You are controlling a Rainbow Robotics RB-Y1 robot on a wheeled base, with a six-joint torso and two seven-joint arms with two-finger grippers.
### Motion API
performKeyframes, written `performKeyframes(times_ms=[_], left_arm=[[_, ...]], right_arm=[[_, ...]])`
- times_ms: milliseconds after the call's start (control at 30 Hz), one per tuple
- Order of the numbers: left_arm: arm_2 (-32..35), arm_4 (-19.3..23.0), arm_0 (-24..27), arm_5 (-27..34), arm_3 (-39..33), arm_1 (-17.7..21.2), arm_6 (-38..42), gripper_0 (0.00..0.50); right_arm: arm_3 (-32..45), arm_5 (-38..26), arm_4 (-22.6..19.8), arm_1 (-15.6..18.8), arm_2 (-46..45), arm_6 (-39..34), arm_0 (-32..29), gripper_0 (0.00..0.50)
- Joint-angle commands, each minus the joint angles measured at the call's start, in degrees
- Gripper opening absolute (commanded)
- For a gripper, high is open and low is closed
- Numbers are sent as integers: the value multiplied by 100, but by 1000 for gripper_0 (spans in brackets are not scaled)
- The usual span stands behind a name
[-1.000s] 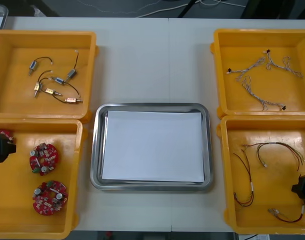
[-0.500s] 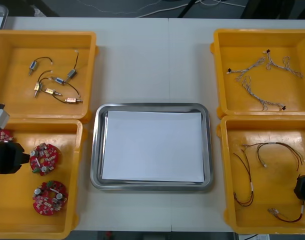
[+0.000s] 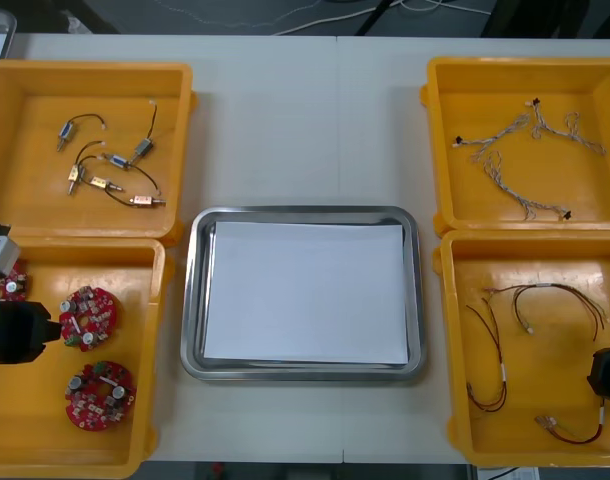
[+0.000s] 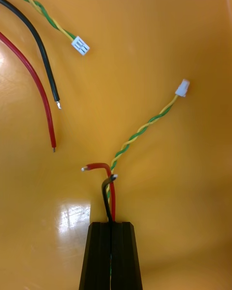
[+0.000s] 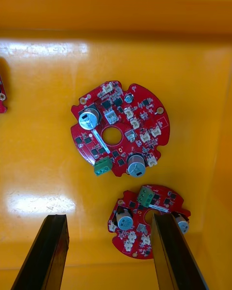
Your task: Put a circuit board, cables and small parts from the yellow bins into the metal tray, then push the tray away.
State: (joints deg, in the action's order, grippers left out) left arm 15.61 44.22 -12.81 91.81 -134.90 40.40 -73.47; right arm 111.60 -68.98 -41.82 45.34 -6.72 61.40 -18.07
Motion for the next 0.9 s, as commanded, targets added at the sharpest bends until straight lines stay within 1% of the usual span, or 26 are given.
performKeyframes(times_ms=[33, 133, 233, 333, 467, 667, 900], left_arm=[[-251, -53, -363, -190, 25, -76, -950, 500], [-427, -124, -389, -269, 174, -76, -967, 500], [-603, -177, -398, -515, 429, -76, -1038, 500], [-690, -238, -451, -779, 631, -85, -1249, 500], [-717, -238, -477, -866, 816, -85, -1389, 500], [-717, -300, -644, -963, 816, -76, -1477, 500], [-805, -308, -653, -1007, 816, -112, -1503, 500]], right_arm=[[108, -177, -45, 89, 39, 153, 277, 0], [170, -371, -45, 133, -5, 153, 418, 0], [178, -546, -54, 168, -14, 153, 594, 0], [170, -669, -54, 177, -14, 127, 752, 0], [178, -845, -63, 177, -14, 109, 945, 0], [178, -1126, -81, 177, -14, 109, 1191, 0], [178, -1232, -124, 141, -14, 145, 1332, 0]])
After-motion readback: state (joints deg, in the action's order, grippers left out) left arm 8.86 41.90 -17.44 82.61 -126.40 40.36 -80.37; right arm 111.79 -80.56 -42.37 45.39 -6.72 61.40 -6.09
